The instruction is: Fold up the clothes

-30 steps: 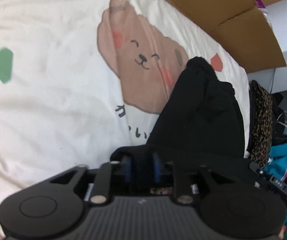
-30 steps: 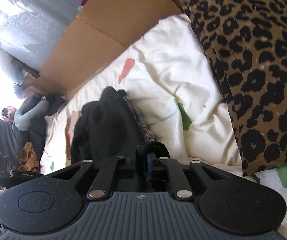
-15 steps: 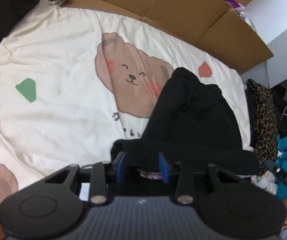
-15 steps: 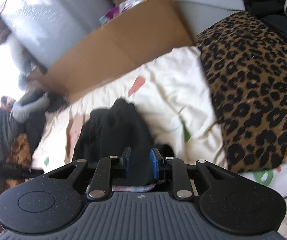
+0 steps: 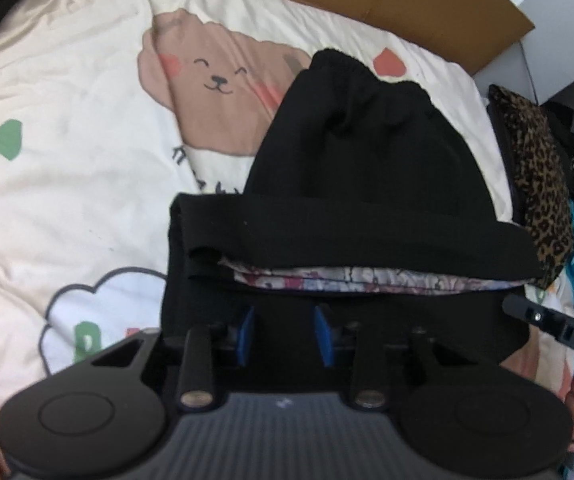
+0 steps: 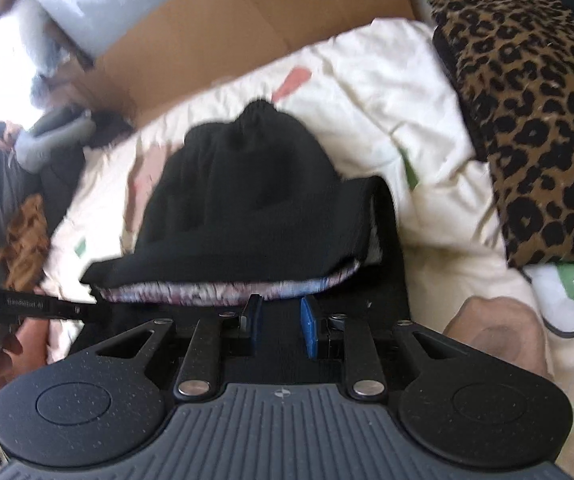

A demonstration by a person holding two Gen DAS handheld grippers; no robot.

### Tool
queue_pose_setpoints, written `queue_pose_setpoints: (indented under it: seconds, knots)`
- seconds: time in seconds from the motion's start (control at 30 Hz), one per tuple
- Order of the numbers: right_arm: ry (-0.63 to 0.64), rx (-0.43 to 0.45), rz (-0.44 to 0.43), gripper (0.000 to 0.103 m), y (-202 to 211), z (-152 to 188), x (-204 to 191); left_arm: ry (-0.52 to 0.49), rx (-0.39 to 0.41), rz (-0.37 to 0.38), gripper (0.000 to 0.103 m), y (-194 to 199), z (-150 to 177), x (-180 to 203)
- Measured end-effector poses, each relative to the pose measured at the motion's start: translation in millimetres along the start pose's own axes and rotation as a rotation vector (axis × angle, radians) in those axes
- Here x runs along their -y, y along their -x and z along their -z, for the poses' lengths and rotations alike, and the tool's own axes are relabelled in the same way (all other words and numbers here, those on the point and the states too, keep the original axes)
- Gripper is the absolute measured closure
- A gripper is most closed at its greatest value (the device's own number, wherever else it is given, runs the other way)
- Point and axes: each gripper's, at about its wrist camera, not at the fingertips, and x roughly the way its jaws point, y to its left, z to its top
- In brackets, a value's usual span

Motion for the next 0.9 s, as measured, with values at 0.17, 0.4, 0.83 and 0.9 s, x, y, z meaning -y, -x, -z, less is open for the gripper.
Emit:
queue_pose_setpoints:
  seconds: [0.17, 0.4, 0.83, 0.9]
  knots:
    - [0.054, -0.042, 0.038, 0.08, -18.4, 7.0, -7.3, -0.012, 0.008, -0.047, 0.07, -15.0, 3.4, 3.2]
    - [0.04, 0.03, 0.041, 0.08, -31.4, 6.9, -5.5, 0.001, 0.053, -0.131, 0.07, -22.5, -4.3, 15.9]
    - [0.0, 0.073, -0.018, 0.08, -37.3, -43.3, -9.4, 0.048, 0.086, -0.202, 0.072, -4.5, -41.2, 42.9]
    - [0.005, 0.083, -0.017, 0.08, -33.5, -46.9, -13.4, 0.032, 0.092, -0.196, 0.072, -0.7, -44.0, 43.6]
